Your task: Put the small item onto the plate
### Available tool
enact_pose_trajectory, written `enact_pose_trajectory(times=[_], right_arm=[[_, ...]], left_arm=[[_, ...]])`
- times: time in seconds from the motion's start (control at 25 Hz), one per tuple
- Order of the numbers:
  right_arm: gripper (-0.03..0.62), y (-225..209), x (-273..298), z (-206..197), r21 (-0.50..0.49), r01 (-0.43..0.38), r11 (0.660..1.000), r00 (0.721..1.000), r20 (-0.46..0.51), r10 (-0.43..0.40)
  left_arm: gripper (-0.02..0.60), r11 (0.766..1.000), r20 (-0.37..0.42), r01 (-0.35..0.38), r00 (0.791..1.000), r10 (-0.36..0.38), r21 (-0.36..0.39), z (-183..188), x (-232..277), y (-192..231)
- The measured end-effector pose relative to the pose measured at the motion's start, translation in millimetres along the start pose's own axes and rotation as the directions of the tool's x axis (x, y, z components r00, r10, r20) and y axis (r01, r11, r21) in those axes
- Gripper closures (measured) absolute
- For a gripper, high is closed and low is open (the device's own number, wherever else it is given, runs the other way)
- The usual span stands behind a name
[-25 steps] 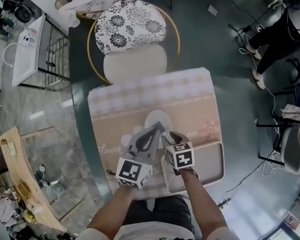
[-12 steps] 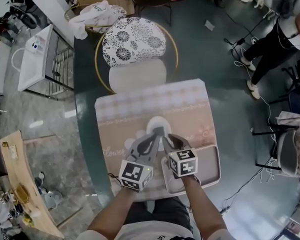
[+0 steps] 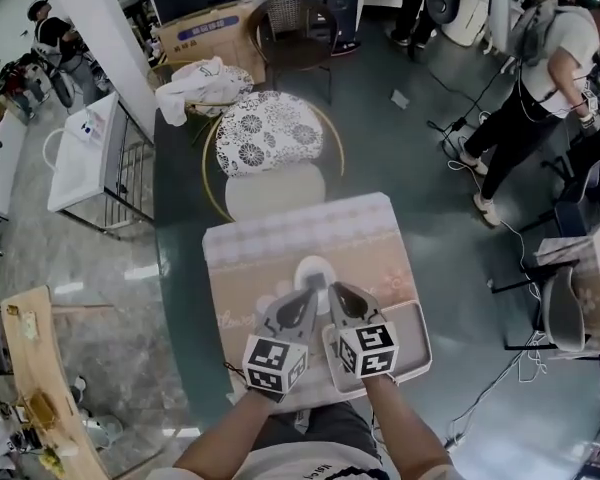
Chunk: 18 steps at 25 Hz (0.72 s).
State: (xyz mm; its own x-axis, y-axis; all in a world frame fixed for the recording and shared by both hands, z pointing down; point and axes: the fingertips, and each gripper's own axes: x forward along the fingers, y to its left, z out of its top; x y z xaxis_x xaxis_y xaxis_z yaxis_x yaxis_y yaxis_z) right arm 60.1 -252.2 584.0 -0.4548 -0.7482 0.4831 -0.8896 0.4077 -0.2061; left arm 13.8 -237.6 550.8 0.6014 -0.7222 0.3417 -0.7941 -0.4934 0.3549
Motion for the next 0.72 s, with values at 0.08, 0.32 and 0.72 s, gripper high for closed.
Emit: enact_pose_trajectory(times=[0.08, 0.32, 0.72], right_arm=[[0.565, 9.6, -13.3, 11.9, -0.021, 0.006, 1.000, 0.999, 0.033, -0.005], [0.577, 34.2, -47.2, 42.0, -0.078, 0.026, 0.997, 0.994, 0.109, -0.018], [0.580, 71.2, -97.6, 61.5, -0.156, 0.040, 0.987, 0.984, 0.180, -0.011]], left_arm=[[0.577, 1.000, 0.009, 0.012, 1.000, -0.013, 0.003, 8.4, -11.6, -10.0], [0.577, 0.999, 0.052, 0.036, 0.998, -0.037, 0.032, 31.5, -42.8, -31.6], [0.577, 0.997, 0.126, 0.042, 0.991, -0.049, 0.061, 52.8, -89.1, -55.4]])
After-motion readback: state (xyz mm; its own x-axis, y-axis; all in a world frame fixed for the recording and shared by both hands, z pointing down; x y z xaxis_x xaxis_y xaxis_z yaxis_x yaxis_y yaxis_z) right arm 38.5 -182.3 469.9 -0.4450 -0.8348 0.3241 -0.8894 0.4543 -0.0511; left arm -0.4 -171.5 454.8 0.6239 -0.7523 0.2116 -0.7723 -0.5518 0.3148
